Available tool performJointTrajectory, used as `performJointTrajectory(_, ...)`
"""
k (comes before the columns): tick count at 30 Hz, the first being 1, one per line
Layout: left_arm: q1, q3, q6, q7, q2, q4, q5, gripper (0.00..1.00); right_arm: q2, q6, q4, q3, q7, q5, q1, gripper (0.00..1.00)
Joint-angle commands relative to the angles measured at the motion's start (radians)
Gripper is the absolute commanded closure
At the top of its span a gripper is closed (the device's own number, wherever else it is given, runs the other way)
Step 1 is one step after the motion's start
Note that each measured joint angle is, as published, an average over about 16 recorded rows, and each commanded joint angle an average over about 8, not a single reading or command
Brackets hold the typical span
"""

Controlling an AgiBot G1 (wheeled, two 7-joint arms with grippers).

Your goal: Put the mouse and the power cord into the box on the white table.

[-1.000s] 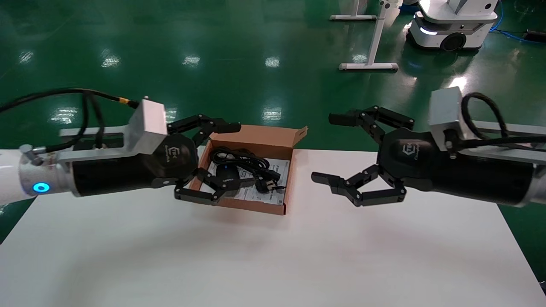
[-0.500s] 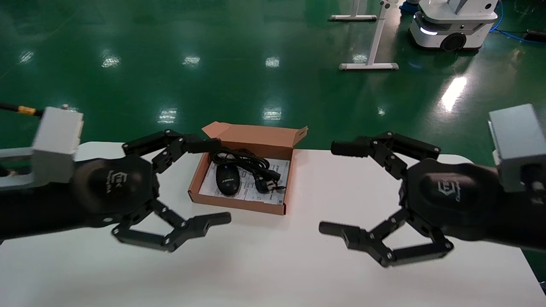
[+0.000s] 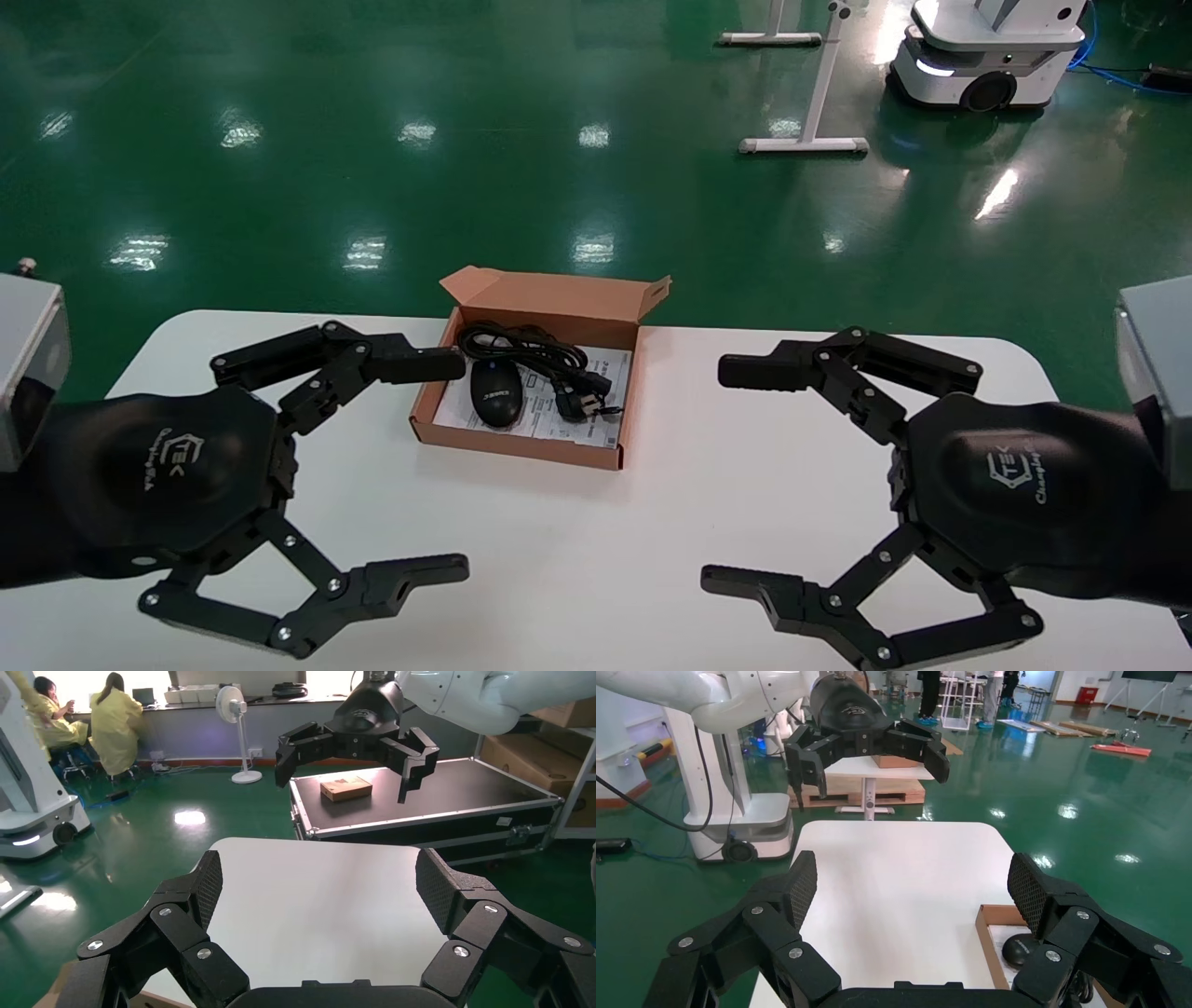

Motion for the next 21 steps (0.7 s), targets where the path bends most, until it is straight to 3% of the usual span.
performJointTrajectory(1, -0.002, 0.002, -0.001, 0.002, 0.002, 0.003, 0.002, 0.00, -0.001, 0.000, -0.004, -0.002, -0.001, 0.000, 0.002, 0.00)
performJointTrajectory(21, -0.017, 0.014, -0.008, 0.011, 0.016, 0.025, 0.020, 0.00, -0.005, 0.002, -0.023, -0.012, -0.008, -0.002, 0.011, 0.00)
